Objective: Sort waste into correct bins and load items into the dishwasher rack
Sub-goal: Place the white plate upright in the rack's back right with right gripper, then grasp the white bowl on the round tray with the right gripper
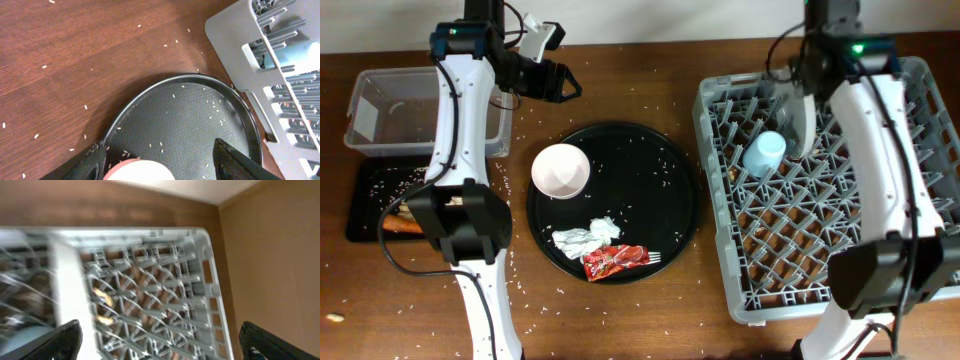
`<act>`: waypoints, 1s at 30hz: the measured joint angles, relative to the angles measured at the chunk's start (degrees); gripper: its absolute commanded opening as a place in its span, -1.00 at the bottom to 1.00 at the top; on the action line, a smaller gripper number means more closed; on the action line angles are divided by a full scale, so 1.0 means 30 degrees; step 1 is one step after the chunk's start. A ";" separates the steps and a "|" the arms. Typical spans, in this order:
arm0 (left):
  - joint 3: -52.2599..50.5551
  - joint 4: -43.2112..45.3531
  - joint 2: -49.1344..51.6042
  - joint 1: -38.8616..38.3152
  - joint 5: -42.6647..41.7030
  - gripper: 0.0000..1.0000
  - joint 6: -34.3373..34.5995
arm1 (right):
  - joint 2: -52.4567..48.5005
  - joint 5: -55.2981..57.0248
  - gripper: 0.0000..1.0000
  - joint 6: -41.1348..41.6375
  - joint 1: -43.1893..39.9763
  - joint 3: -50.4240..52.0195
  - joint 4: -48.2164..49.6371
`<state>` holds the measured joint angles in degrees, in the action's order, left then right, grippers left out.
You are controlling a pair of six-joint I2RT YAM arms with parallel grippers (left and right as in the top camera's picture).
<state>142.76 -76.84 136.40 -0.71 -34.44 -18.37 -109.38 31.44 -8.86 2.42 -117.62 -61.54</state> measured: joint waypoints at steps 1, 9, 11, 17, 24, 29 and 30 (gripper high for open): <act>0.0000 -0.0015 0.0000 0.0000 -0.0007 0.36 0.0000 | 0.0211 -0.0831 0.97 0.0117 0.0007 -0.0874 -0.0568; 0.0007 -0.2922 0.0000 0.0015 0.3971 0.36 -0.0007 | 0.0707 -1.2677 0.81 0.2033 0.1931 -0.2178 -0.1676; 0.0007 -0.3504 0.0000 0.0073 0.4670 0.36 -0.0007 | -0.0066 -1.3726 0.68 0.3300 0.3628 -0.1960 -0.1348; 0.0007 -0.3840 0.0000 0.0678 0.6353 0.36 0.1020 | -0.4328 -1.4600 0.23 0.8138 0.7257 -0.1749 0.0277; 0.0007 -0.3293 0.0000 0.1158 0.6790 0.36 0.2084 | -0.7329 -1.5118 -0.06 1.0936 0.9624 -0.1676 0.2215; 0.0007 -0.3140 0.0000 0.1137 0.6790 0.36 0.2157 | -0.8415 -1.5314 -0.15 1.1562 1.0564 -0.1676 0.2980; 0.0007 -0.3096 0.0000 0.1137 0.6790 0.36 0.2164 | -0.8524 -1.5322 -0.17 1.1606 1.0644 -0.1676 0.3118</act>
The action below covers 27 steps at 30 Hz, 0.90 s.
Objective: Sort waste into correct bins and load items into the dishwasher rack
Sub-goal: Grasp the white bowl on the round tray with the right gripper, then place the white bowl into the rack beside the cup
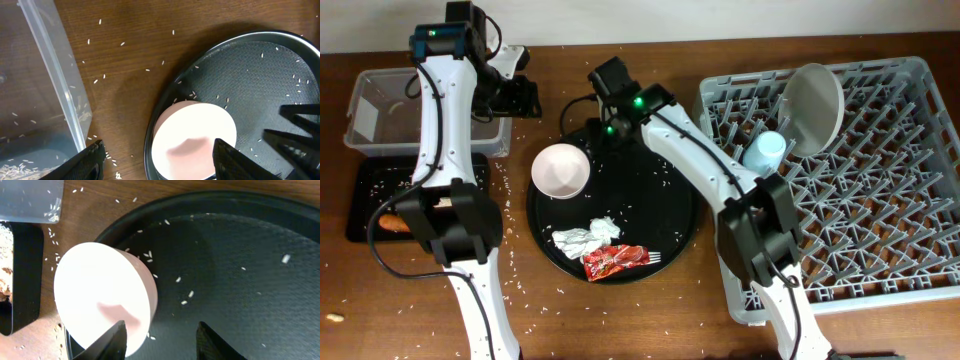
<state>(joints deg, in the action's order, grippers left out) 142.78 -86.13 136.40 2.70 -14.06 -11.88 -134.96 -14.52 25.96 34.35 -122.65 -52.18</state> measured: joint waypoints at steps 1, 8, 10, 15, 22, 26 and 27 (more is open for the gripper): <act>0.0000 0.0000 0.0000 0.0000 0.0000 0.36 0.0000 | -0.0102 0.0007 -0.18 0.0051 0.0102 0.0000 0.0138; 0.0000 0.0022 0.0000 0.0000 0.0000 0.36 0.0000 | -0.1668 -0.0153 -0.42 0.0299 0.0714 0.0000 0.0707; 0.0000 0.0095 0.0000 0.0000 0.0000 0.36 0.0007 | -0.1894 -0.0284 -0.58 0.0386 0.0714 0.0000 0.0780; 0.0000 0.0146 0.0000 0.0000 0.0000 0.36 0.0007 | -0.1931 -0.0554 -0.92 0.0437 0.0707 0.0000 0.0801; 0.0000 0.0146 0.0000 0.0000 0.0000 0.38 0.0007 | -0.1865 -0.0765 -0.92 0.0335 0.0058 0.0000 -0.0168; 0.0000 0.0138 0.0000 0.0000 0.0000 0.38 0.0058 | -0.0605 0.0109 -0.92 -0.0248 -0.1151 0.0095 -0.1654; 0.0000 0.0146 0.0000 0.0000 0.0007 0.38 0.0058 | 0.0452 0.0976 -0.92 -0.0546 -0.1537 0.0109 -0.2302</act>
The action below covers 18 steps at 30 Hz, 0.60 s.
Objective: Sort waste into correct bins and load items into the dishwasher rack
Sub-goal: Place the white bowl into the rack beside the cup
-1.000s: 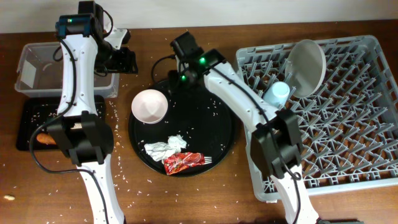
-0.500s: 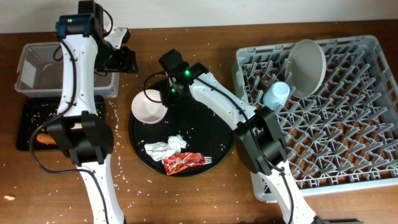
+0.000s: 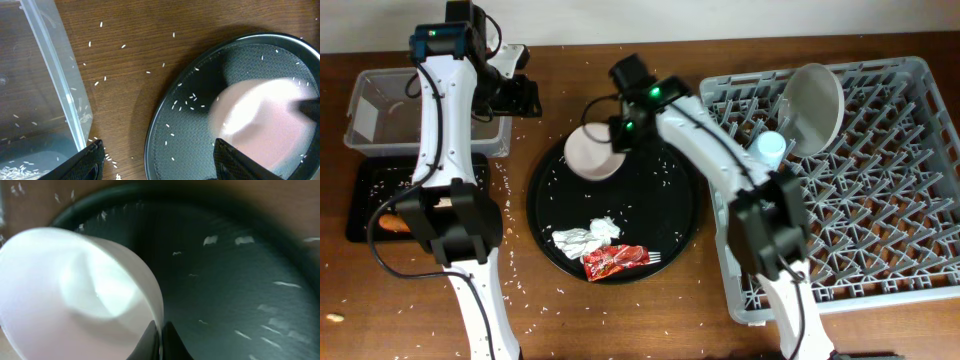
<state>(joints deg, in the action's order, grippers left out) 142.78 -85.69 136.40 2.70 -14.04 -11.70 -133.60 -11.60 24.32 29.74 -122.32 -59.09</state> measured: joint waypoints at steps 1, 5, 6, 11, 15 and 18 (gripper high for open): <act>0.0000 0.0000 0.0000 0.0000 0.0000 0.38 0.0000 | 0.0903 0.0874 -0.92 -0.0182 -0.0240 0.0000 -0.0335; 0.0000 0.0087 0.0000 0.0000 0.0000 0.46 0.0007 | 0.5413 0.6397 -0.92 -0.0758 -0.0969 -0.0007 -0.2637; 0.0000 0.0073 0.0000 0.0000 0.0007 0.47 0.0007 | 0.6156 0.7839 -0.92 -0.0801 -0.1093 -0.0007 -0.3410; 0.0000 0.0481 -0.0007 0.0000 0.0000 0.48 0.0080 | 0.7206 1.7238 -0.92 -0.0947 -0.2412 0.0102 -0.7308; 0.0000 0.0780 0.0000 0.0000 0.0007 0.49 0.0080 | 0.6615 2.1216 -0.92 -0.0809 -0.3679 0.1770 -0.5435; 0.0000 0.0998 0.0000 0.0000 0.0000 0.50 0.0080 | 0.6193 2.2068 -0.92 -0.2091 -0.4517 0.3206 -0.1610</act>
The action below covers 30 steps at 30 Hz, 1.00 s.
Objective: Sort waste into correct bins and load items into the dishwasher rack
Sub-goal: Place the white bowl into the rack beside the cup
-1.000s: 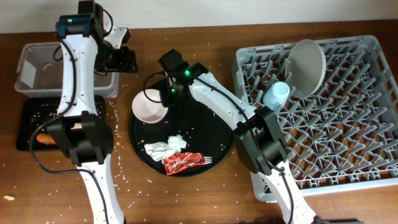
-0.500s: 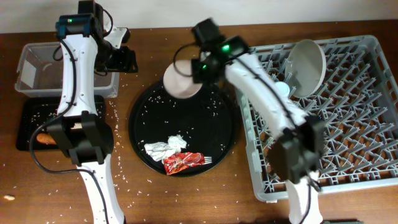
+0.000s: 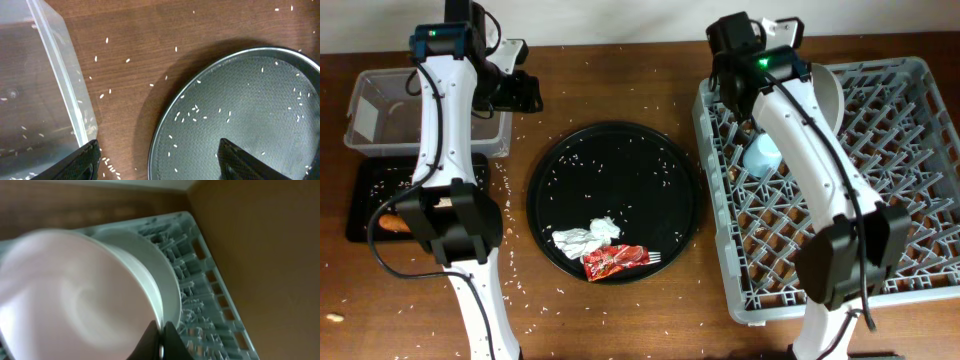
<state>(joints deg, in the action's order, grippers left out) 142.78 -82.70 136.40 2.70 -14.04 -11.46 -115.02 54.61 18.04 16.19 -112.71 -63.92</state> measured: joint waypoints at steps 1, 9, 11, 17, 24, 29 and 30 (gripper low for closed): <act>0.0000 0.0044 0.0000 0.0000 0.0015 0.49 0.0000 | -0.0189 0.0175 -0.92 -0.0882 -0.0182 0.0466 0.1464; 0.0000 0.0255 0.0000 0.0000 0.0058 0.49 0.0000 | -0.0342 0.1406 -0.92 -0.7395 -0.0517 0.2754 0.7482; 0.0000 0.0262 0.0000 0.0000 0.0066 0.50 0.0000 | -0.0342 0.1413 -0.92 -0.8094 -0.0998 0.2900 0.7482; 0.0000 0.0372 0.0000 0.0000 0.0066 0.50 0.0000 | -0.1348 0.1304 -0.92 -0.9114 -0.1384 0.2936 0.7497; 0.0000 0.0379 0.0000 0.0000 0.0058 0.52 0.0000 | -0.1749 0.1566 -0.89 -0.9245 -0.0146 0.2936 0.7220; 0.0000 0.0379 0.0000 0.0000 0.0066 0.61 0.0058 | -0.1756 0.0736 0.28 -0.9362 0.0517 0.2958 0.6149; 0.0000 0.0401 0.0000 0.0000 0.0058 0.63 0.0058 | -0.1756 0.0568 0.51 -0.9457 0.0648 0.2980 0.5901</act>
<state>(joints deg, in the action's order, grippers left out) 142.78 -81.49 136.40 2.70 -13.87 -11.29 -120.29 56.31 -10.33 18.13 -103.77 -46.22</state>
